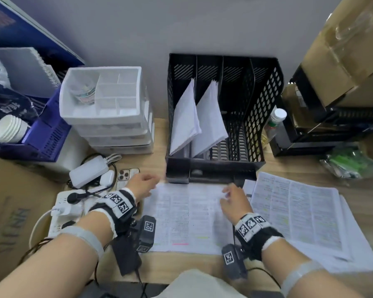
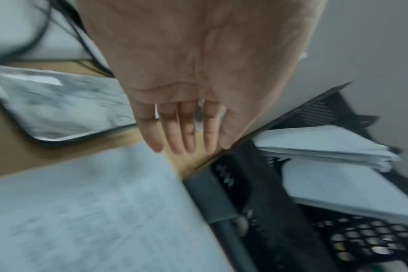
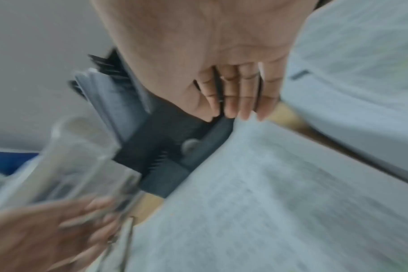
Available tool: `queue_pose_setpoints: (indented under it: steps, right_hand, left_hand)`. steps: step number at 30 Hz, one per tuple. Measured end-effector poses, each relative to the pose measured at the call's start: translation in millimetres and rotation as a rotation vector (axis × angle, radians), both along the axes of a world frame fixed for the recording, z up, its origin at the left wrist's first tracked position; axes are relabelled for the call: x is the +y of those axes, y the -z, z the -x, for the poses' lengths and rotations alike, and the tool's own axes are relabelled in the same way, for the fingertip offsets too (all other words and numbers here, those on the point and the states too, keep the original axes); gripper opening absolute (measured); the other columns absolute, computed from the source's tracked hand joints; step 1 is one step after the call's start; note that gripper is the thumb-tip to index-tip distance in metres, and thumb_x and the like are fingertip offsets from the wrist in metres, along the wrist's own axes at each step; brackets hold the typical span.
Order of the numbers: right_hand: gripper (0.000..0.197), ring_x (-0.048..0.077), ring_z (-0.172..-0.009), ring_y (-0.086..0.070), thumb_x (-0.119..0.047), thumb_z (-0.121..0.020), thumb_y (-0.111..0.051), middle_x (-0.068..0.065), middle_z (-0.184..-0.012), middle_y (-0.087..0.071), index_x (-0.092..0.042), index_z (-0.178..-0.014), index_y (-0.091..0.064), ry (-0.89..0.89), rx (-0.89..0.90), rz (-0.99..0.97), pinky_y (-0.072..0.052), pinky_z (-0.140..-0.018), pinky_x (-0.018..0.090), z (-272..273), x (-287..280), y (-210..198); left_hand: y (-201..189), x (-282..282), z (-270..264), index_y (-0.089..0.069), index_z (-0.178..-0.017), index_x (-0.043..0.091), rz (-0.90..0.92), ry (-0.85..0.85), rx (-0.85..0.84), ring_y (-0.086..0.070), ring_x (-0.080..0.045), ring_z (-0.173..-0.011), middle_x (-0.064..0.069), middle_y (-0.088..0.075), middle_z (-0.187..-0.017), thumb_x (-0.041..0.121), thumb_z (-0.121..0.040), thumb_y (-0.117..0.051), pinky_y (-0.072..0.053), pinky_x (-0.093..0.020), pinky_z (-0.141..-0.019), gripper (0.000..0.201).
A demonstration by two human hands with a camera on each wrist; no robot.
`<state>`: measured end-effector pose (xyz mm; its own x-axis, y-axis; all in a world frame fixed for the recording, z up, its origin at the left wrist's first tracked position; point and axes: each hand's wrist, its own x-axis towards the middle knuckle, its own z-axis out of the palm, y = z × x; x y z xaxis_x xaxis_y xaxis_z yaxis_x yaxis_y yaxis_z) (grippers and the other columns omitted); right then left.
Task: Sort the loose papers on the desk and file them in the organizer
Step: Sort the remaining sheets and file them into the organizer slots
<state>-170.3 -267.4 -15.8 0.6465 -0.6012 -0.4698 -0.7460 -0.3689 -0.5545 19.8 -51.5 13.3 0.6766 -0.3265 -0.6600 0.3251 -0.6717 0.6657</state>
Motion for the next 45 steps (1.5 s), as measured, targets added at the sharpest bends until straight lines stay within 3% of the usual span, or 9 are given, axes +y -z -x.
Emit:
queue_pose_setpoints:
  steps: [4,9,13,19,23,26,34,39,45]
  right_hand:
    - [0.05,0.036,-0.115,-0.054,-0.022,-0.09,-0.057,0.018,-0.132,-0.045,-0.006,-0.134,-0.04,0.11,0.341,-0.043,-0.048,-0.093,0.037,39,14,31]
    - [0.041,0.029,-0.098,-0.059,-0.017,-0.09,-0.058,0.015,-0.119,-0.063,-0.003,-0.128,-0.05,0.19,0.239,-0.236,-0.047,-0.081,0.032,54,33,31]
    - [0.035,0.03,-0.112,-0.06,-0.012,-0.095,-0.052,0.011,-0.124,-0.065,-0.01,-0.129,-0.06,0.175,0.053,-0.217,-0.043,-0.084,0.027,64,45,11]
    - [0.025,0.025,-0.069,-0.053,-0.009,-0.091,-0.049,0.005,-0.071,-0.06,-0.017,-0.07,-0.06,0.131,-0.092,-0.023,-0.036,-0.06,0.03,90,36,-41]
    - [0.032,0.014,-0.063,-0.051,-0.008,-0.088,-0.053,-0.001,-0.064,-0.059,-0.024,-0.06,-0.056,0.024,-0.134,0.054,-0.037,-0.056,0.026,103,25,-78]
    - [0.03,0.015,-0.067,-0.057,-0.008,-0.087,-0.056,-0.001,-0.069,-0.064,-0.026,-0.063,-0.061,0.042,-0.21,0.068,-0.043,-0.057,0.023,112,13,-94]
    - [0.022,0.021,-0.1,-0.068,-0.024,-0.092,-0.064,0.003,-0.107,-0.074,-0.012,-0.107,-0.074,0.277,-0.122,-0.055,-0.054,-0.09,0.037,191,-40,-68]
    - [0.029,0.035,-0.114,-0.061,-0.02,-0.096,-0.057,0.018,-0.124,-0.066,-0.004,-0.118,-0.067,0.646,-0.018,0.021,-0.048,-0.098,0.04,248,-110,-41]
    - [0.035,0.034,-0.114,-0.062,-0.022,-0.095,-0.055,0.014,-0.13,-0.064,-0.01,-0.128,-0.063,0.643,0.119,-0.029,-0.049,-0.098,0.038,271,-185,-8]
  left_hand:
    - [26,31,20,-0.046,-0.144,0.009,-0.194,0.02,0.022,-0.056,-0.037,-0.124,-0.019,-0.053,-0.147,0.019,-0.098,-0.065,-0.045,-0.041,-0.101,0.052]
    - [40,41,39,-0.034,-0.153,0.01,-0.169,-0.003,0.087,-0.048,-0.037,-0.138,-0.013,-0.04,-0.159,0.016,-0.095,-0.069,-0.05,-0.047,-0.102,0.068]
    - [49,50,45,-0.031,-0.155,0.007,-0.152,-0.014,0.077,-0.049,-0.038,-0.138,-0.016,-0.036,-0.162,0.015,-0.092,-0.073,-0.047,-0.049,-0.11,0.076]
    - [26,32,49,-0.031,-0.153,0.024,-0.049,0.152,-0.26,-0.047,-0.034,-0.137,-0.016,-0.042,-0.153,0.032,-0.069,-0.092,-0.04,-0.051,-0.115,0.104]
    - [-22,-10,64,-0.062,-0.134,0.033,0.162,0.638,-0.203,-0.064,-0.013,-0.118,0.006,-0.067,-0.127,0.048,-0.069,-0.089,-0.05,-0.039,-0.107,0.073]
    - [-45,-43,82,-0.074,-0.106,0.027,0.169,0.899,-0.185,-0.069,-0.003,-0.088,0.008,-0.076,-0.099,0.037,-0.087,-0.077,-0.053,-0.018,-0.077,0.022]
    - [-19,-123,118,-0.072,-0.08,0.035,0.276,0.86,-0.348,-0.069,-0.011,-0.08,0.009,-0.074,-0.082,0.02,-0.091,-0.072,-0.053,-0.032,-0.081,0.019]
    - [18,-175,125,-0.069,-0.1,0.024,0.209,0.523,-0.327,-0.07,-0.023,-0.098,0.001,-0.072,-0.097,0.015,-0.085,-0.079,-0.054,-0.04,-0.099,0.02]
    - [67,-198,149,-0.039,-0.151,0.007,-0.095,0.402,0.005,-0.061,-0.037,-0.125,-0.014,-0.059,-0.138,0.028,-0.083,-0.082,-0.048,-0.04,-0.106,0.083]
